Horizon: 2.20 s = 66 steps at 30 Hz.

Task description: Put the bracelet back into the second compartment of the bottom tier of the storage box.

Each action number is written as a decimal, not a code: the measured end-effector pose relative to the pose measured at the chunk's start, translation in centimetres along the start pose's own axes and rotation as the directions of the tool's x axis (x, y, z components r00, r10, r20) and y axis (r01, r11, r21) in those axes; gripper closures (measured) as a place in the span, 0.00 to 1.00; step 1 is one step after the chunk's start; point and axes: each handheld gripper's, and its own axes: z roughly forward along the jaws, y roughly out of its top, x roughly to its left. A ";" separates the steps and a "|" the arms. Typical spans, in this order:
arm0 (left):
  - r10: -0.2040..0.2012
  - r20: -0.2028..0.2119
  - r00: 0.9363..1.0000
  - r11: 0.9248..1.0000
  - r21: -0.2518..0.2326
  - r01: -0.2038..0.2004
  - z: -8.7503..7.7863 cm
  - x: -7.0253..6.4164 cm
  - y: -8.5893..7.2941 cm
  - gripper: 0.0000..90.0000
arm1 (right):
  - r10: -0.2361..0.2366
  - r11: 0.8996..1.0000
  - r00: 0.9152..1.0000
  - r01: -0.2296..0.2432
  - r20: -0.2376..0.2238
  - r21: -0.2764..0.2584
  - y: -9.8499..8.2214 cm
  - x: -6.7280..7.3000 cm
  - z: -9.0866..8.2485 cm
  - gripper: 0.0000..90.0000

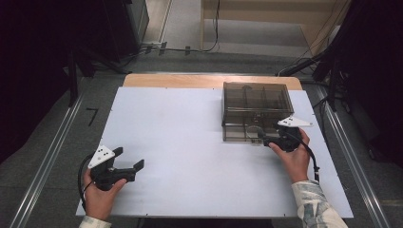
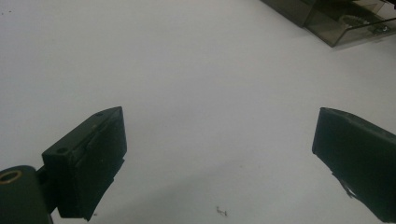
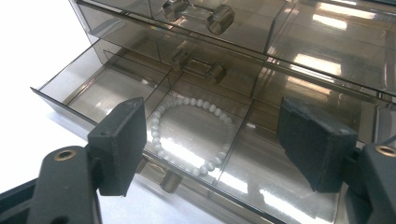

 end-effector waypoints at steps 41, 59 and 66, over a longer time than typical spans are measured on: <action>-0.001 0.001 1.000 1.000 -0.010 0.001 -0.3 0.1 0.0 0.04 | 0.002 1.000 0.998 0.000 -0.056 0.029 -1.0 0.4 -2.8 0.24; -0.004 0.002 1.000 1.000 -0.010 0.004 -0.3 0.0 0.0 0.04 | 0.027 0.999 0.999 -0.027 -0.024 0.036 -2.6 -0.9 -4.8 0.24; -0.003 0.003 1.000 1.000 -0.011 0.003 -0.3 0.0 0.0 0.04 | 0.041 0.999 0.999 -0.040 -0.005 0.037 -3.3 -1.4 -5.5 0.24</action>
